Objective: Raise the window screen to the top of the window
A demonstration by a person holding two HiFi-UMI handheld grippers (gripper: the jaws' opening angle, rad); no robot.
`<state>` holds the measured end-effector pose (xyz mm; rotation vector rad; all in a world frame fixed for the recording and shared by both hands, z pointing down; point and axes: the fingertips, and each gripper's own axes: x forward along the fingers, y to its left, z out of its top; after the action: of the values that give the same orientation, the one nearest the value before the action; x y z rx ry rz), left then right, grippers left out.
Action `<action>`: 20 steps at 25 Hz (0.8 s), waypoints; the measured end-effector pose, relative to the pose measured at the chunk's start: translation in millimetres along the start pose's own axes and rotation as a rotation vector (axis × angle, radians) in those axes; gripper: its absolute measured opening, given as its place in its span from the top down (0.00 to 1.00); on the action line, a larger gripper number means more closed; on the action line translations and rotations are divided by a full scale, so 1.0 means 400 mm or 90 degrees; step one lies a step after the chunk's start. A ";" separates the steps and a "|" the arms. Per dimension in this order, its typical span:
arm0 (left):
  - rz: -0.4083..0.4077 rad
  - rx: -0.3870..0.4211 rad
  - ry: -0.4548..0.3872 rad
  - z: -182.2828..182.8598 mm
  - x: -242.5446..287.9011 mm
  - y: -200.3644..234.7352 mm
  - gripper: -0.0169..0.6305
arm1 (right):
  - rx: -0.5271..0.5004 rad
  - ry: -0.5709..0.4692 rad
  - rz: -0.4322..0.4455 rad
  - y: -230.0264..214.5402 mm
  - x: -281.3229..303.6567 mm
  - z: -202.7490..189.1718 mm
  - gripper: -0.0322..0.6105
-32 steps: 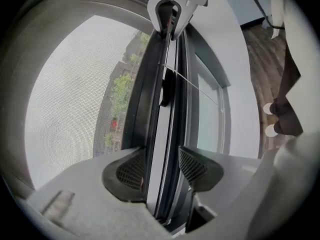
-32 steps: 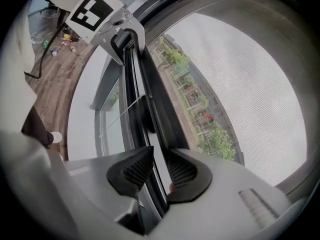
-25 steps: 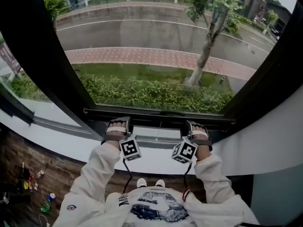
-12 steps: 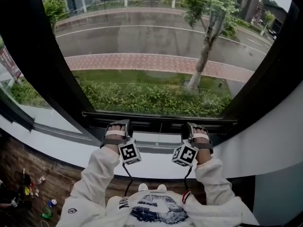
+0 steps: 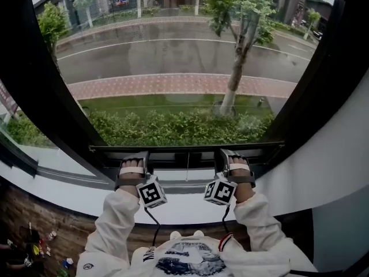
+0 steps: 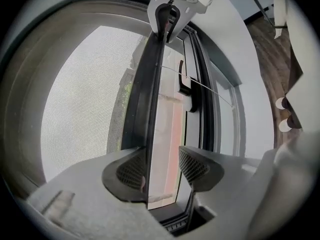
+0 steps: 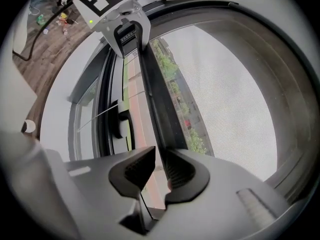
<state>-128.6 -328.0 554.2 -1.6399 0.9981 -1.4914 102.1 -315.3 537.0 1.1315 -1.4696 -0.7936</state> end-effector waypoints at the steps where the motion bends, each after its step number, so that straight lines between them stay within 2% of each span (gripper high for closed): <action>1: 0.005 0.000 -0.001 0.000 -0.002 0.007 0.65 | 0.003 -0.003 -0.007 -0.008 -0.001 0.003 0.85; 5: 0.037 0.001 -0.008 0.003 -0.021 0.056 0.65 | 0.009 -0.015 -0.045 -0.057 -0.013 0.018 0.84; 12: 0.058 0.000 -0.018 0.011 -0.039 0.098 0.65 | 0.012 -0.023 -0.072 -0.104 -0.027 0.029 0.85; 17: 0.055 -0.012 -0.022 0.011 -0.045 0.109 0.65 | 0.009 -0.020 -0.086 -0.120 -0.030 0.033 0.88; 20: 0.072 -0.005 -0.024 0.013 -0.049 0.124 0.65 | 0.007 -0.022 -0.103 -0.135 -0.033 0.036 0.88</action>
<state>-128.5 -333.7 501.0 -1.5842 1.0597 -1.3777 100.3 -321.8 480.2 1.2616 -1.4243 -0.9214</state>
